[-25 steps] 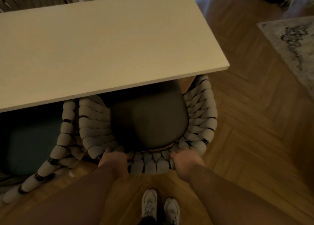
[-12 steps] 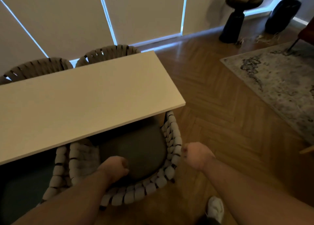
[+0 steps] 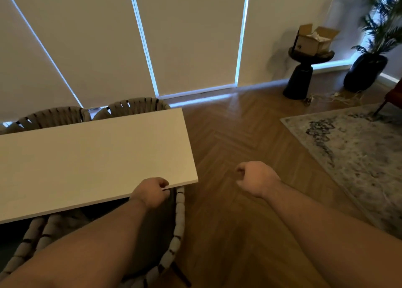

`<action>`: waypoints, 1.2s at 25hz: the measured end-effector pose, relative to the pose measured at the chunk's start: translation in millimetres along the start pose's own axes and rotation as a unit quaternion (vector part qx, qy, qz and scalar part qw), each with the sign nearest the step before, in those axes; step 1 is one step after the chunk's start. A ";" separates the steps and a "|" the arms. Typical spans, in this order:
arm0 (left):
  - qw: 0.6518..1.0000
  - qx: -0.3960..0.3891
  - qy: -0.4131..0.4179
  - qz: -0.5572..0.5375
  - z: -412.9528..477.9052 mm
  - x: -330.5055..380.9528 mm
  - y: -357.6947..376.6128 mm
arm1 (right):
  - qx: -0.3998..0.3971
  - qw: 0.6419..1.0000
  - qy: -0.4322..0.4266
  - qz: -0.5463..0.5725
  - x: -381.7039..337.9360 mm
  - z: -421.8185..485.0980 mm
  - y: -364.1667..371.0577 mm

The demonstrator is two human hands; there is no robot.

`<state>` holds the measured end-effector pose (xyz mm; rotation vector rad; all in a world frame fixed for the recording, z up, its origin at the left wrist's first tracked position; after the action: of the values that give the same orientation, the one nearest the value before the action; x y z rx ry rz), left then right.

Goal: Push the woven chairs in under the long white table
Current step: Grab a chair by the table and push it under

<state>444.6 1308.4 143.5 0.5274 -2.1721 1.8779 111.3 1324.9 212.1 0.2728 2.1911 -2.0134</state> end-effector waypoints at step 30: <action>0.979 0.153 -0.131 -0.038 420.6 255.3 -15.4 | 0.064 0.978 -0.189 0.067 153.7 542.7 -148.1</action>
<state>245.9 860.6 191.5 0.9509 -1.9797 2.2213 -78.6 776.8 273.0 0.0438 1.7718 -1.9460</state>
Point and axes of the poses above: each hand's wrist, its own z-axis towards the middle knuckle, its own y-axis out of the palm, x = y × z, the point moved 9 cm from there along z, towards the middle knuckle, and after that the axes turned 11 degrees about x, right-handed, at the moved point
